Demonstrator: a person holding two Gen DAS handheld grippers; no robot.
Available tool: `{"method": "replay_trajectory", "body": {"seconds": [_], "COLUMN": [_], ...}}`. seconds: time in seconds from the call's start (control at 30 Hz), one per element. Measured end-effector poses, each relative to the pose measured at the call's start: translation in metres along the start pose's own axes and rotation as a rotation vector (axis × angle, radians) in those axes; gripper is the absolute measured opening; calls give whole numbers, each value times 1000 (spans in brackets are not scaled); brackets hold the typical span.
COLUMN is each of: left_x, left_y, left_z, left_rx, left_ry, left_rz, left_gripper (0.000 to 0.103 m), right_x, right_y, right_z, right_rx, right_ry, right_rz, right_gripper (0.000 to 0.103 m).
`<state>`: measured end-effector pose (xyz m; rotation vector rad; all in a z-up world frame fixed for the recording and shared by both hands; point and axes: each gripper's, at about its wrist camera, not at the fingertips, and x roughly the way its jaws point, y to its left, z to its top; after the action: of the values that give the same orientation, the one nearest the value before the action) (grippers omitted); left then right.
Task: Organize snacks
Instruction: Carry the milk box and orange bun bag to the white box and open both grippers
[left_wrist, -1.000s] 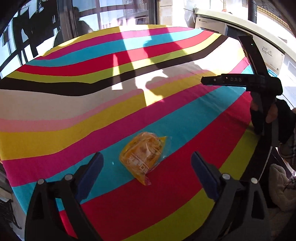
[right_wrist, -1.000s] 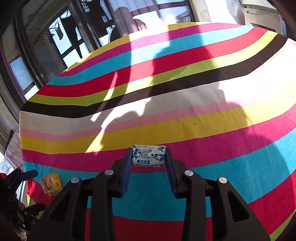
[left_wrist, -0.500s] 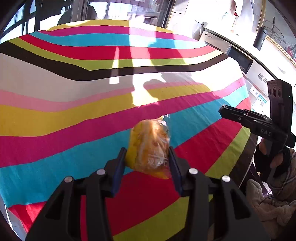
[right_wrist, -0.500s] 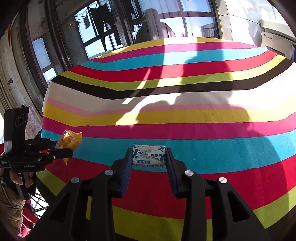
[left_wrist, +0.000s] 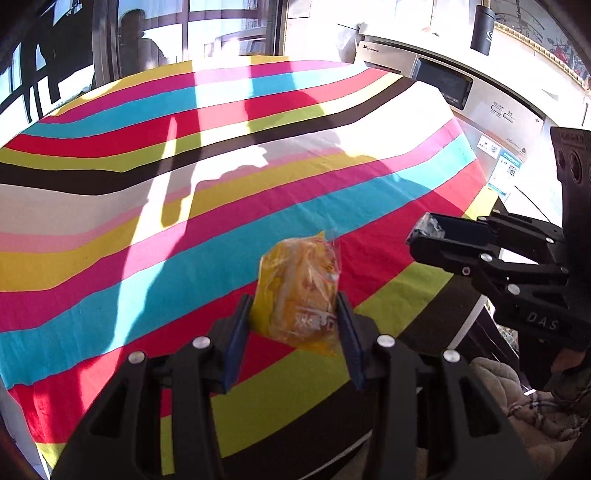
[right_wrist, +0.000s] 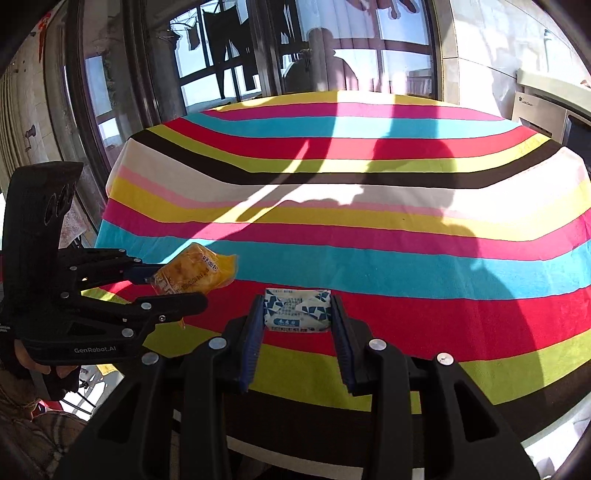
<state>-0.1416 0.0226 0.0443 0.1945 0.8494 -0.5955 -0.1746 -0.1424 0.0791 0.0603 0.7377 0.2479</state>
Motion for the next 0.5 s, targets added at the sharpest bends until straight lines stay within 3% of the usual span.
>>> {"method": "replay_trajectory", "body": {"seconds": [0.5], "left_x": [14], "left_y": [-120], "left_z": [21], "left_rx": [244], "left_ry": [44], "left_rz": [-150], "left_gripper": [45], "right_x": [-95], "right_y": [-76], "right_z": [-66], "right_rx": [178], "right_ry": [-75], "right_rz": [-162], "right_gripper": [36]}}
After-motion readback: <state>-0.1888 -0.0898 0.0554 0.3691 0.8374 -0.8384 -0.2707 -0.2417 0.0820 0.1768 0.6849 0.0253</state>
